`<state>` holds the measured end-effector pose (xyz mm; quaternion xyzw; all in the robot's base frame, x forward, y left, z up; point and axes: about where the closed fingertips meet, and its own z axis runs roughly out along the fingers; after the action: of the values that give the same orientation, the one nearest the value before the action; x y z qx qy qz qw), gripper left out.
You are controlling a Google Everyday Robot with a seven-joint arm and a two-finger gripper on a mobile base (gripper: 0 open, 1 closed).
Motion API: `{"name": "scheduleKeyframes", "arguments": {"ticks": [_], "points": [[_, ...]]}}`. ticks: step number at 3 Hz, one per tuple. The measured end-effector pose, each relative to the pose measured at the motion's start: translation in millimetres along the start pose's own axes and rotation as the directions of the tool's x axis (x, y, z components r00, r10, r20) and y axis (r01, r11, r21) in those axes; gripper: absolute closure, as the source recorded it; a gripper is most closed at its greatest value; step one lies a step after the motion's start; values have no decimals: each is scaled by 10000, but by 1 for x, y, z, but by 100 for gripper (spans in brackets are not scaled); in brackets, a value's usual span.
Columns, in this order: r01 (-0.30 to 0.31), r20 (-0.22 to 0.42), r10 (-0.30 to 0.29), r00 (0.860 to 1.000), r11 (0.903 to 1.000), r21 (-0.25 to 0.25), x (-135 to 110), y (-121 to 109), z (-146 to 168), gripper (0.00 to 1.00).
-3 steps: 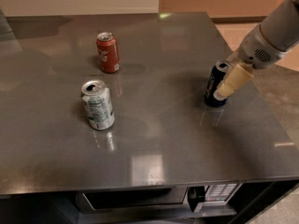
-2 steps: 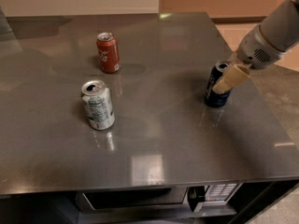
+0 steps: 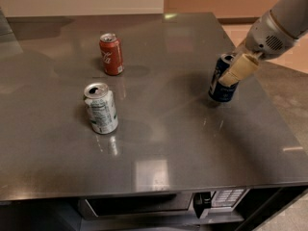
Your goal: Pick pepsi can
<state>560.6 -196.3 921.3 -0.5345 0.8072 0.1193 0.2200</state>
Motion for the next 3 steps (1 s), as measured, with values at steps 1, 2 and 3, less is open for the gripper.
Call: {"name": "scheduleKeyframes", "arguments": {"ticks": [1, 2, 3], "points": [[420, -11, -420, 9991, 9989, -230, -21, 2, -21, 100], [862, 152, -856, 9962, 9955, -390, -45, 3, -39, 100], [1233, 577, -1221, 9908, 9922, -176, -70, 0, -52, 100]]}}
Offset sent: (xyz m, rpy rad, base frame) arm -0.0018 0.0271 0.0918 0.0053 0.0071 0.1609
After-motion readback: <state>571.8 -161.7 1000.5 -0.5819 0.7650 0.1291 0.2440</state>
